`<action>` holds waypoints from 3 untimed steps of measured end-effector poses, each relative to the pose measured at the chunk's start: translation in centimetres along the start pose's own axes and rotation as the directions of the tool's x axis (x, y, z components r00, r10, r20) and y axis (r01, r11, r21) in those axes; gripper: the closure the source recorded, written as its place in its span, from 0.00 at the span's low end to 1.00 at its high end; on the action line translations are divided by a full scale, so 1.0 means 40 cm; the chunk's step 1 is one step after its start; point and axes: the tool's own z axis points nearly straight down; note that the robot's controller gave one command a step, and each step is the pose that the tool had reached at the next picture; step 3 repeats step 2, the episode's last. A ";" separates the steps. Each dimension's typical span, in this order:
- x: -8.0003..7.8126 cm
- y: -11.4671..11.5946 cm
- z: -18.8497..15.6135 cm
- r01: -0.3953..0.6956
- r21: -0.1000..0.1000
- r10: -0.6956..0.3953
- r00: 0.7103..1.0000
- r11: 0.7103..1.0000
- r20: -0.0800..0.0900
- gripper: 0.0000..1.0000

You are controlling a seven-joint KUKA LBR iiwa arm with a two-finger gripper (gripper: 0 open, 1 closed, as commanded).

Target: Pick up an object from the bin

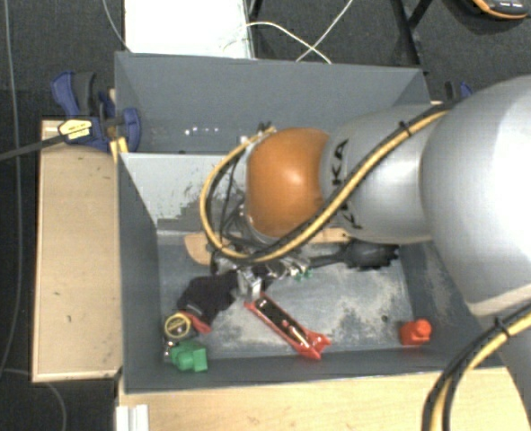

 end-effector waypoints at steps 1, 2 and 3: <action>0.002 0.001 -0.034 -0.002 -0.001 0.002 1.000 1.000 -0.002 1.00; 0.004 0.001 -0.153 -0.003 -0.001 0.003 1.000 1.000 -0.005 1.00; 0.004 0.001 -0.153 -0.003 -0.001 0.003 1.000 1.000 -0.005 1.00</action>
Offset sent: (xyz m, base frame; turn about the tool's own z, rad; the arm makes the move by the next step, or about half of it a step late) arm -0.0011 -0.0003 0.1078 0.0011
